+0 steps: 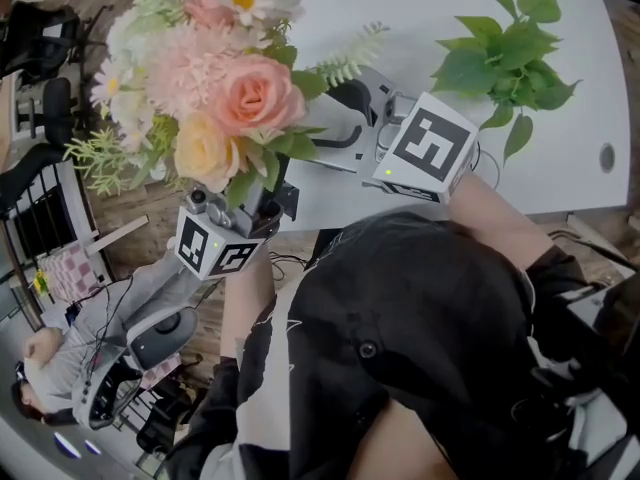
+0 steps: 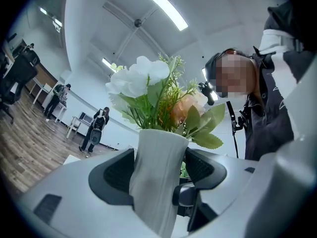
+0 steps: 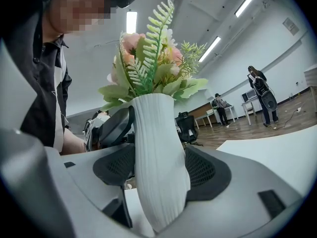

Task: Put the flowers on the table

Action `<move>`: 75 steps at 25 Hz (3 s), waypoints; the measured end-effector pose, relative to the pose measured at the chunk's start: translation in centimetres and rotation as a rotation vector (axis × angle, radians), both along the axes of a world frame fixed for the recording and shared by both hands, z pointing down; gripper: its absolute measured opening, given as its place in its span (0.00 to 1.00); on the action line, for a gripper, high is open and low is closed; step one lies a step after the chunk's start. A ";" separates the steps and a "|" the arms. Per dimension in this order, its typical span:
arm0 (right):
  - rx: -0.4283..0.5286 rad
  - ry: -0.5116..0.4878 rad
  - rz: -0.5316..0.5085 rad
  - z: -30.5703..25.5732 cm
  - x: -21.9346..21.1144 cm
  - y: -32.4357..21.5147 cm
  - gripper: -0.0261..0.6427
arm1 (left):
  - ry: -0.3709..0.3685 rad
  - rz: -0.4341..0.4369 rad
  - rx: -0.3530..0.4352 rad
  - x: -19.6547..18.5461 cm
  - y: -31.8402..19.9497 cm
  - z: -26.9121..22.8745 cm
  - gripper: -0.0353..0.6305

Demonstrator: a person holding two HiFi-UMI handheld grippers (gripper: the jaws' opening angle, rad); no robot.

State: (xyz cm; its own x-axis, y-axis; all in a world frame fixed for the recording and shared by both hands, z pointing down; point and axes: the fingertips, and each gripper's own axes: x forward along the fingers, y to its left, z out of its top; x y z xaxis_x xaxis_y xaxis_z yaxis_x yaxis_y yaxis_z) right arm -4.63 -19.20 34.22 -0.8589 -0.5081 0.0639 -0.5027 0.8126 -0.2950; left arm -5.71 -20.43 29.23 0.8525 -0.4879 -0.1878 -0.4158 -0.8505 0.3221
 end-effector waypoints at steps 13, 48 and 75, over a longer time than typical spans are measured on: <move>0.010 0.001 -0.026 1.1 0.0 1.6 0.52 | 0.009 -0.017 -0.040 -0.2 1.7 1.3 0.56; 0.012 -0.007 -0.026 1.1 0.2 1.6 0.53 | -0.042 -0.071 -0.052 -0.4 2.2 2.2 0.58; -0.022 0.113 -0.005 3.1 0.8 0.1 0.53 | -0.220 -0.429 -0.273 -20.1 19.7 3.6 0.09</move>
